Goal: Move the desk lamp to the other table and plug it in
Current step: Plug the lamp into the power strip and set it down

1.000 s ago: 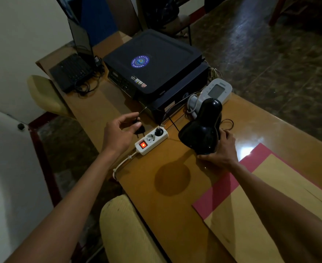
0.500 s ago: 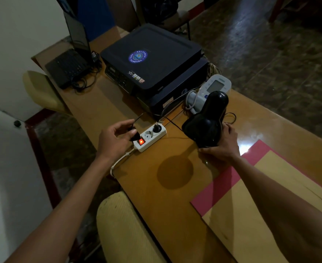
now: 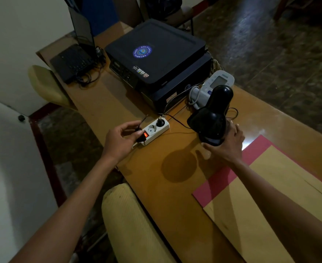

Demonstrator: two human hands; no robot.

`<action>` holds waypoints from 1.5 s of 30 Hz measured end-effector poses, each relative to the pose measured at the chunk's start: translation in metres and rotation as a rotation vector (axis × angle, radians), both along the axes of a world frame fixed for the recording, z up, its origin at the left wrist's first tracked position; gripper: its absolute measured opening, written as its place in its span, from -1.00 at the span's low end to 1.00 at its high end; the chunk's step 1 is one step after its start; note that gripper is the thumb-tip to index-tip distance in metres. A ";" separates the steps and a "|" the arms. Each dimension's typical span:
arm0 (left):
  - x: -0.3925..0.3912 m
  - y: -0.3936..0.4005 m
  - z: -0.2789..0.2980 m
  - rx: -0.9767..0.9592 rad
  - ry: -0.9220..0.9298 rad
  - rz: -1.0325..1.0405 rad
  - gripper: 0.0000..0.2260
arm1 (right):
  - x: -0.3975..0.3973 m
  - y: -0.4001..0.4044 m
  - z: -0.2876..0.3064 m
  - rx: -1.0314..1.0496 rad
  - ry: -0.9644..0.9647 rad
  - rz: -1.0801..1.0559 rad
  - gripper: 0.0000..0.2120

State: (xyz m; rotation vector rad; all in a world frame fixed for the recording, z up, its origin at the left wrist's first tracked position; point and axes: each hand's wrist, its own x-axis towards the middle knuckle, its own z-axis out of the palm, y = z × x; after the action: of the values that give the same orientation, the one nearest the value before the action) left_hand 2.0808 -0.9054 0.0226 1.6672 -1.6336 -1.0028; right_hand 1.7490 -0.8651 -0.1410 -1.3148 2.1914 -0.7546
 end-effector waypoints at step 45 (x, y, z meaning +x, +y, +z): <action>0.015 -0.116 -0.104 0.021 -0.005 -0.234 -0.77 | 0.160 -0.067 0.076 -0.363 0.094 0.156 -0.91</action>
State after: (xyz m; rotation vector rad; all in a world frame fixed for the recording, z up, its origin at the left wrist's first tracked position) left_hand 2.0961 -1.0214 -0.0813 1.5169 -1.8589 -1.1310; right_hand 1.9089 -0.9319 -0.0651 -1.7067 2.0555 -1.0836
